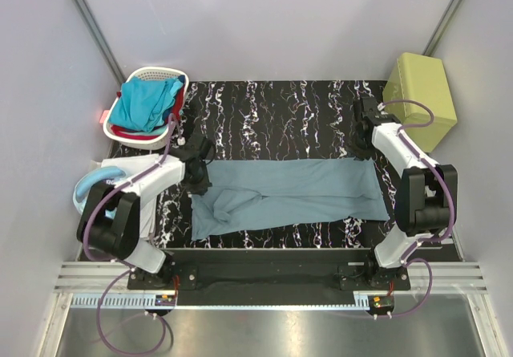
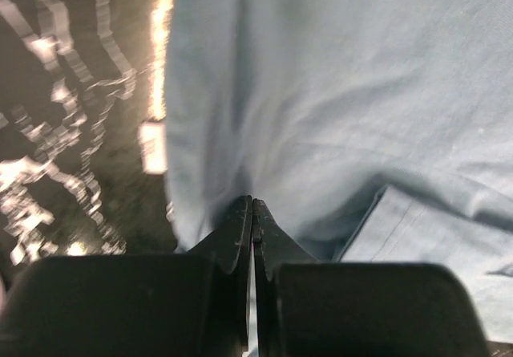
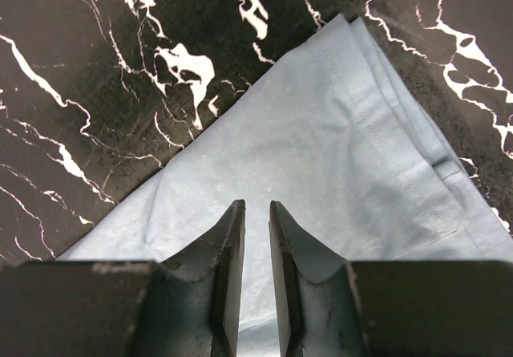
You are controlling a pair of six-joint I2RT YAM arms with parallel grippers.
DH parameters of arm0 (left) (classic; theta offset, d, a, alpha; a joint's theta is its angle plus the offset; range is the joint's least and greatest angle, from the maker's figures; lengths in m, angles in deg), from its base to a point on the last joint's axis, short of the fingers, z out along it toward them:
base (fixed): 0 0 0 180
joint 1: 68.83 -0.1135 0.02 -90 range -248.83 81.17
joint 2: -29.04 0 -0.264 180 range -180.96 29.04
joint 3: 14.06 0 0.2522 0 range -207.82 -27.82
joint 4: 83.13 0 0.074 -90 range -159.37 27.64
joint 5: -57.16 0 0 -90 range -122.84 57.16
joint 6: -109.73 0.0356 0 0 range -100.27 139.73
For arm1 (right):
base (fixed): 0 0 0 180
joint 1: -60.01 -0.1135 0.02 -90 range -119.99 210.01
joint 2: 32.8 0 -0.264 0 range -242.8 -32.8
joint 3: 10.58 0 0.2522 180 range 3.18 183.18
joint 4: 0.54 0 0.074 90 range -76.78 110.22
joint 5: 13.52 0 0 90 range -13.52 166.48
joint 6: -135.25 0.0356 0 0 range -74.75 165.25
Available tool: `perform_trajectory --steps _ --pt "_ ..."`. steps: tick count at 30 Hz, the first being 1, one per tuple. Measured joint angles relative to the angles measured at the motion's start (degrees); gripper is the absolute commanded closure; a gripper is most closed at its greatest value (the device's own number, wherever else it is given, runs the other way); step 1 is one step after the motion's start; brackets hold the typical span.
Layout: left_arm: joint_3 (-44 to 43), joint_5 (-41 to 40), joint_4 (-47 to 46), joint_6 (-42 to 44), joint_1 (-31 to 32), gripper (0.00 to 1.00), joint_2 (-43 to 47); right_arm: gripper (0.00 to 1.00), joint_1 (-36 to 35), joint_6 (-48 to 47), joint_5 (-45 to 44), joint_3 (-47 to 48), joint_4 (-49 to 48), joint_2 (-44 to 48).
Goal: Fold and stack the t-shirts
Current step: Fold the other side of the tshirt into a rectangle
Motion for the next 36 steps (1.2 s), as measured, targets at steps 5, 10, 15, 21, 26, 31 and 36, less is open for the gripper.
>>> perform_trajectory --steps 5,10,15,21,26,31,36 --pt "1.44 -1.79 2.10 -1.01 -0.55 0.99 5.64 0.74 -0.52 0.00 0.04 -0.17 -0.33 -0.02" --pt "3.15 -2.16 3.65 -1.88 -1.38 1.00 3.82 0.74 -0.55 0.02 0.07 -0.17 -0.37 -0.09" --pt "4.63 -2.47 6.10 -3.32 -2.19 0.99 -0.07 0.74 -0.59 0.02 0.07 -0.17 -0.37 -0.09" --pt "4.57 -2.73 7.50 -5.20 -4.55 1.00 -0.09 0.75 -0.68 0.02 0.09 -0.37 -0.42 -0.09" --pt "4.72 -2.69 8.55 -5.29 -5.62 0.87 6.75 0.74 -1.31 0.00 0.13 -0.76 -0.46 -0.09" --pt "2.25 -2.40 7.80 -4.46 -5.33 0.75 24.30 0.74 -2.69 0.00 1.05 -1.05 -1.01 -0.09" --pt "-0.02 1.64 4.52 -3.30 -4.76 0.74 24.20 0.73 -5.29 -0.11 3.67 -1.05 -2.12 -0.61"
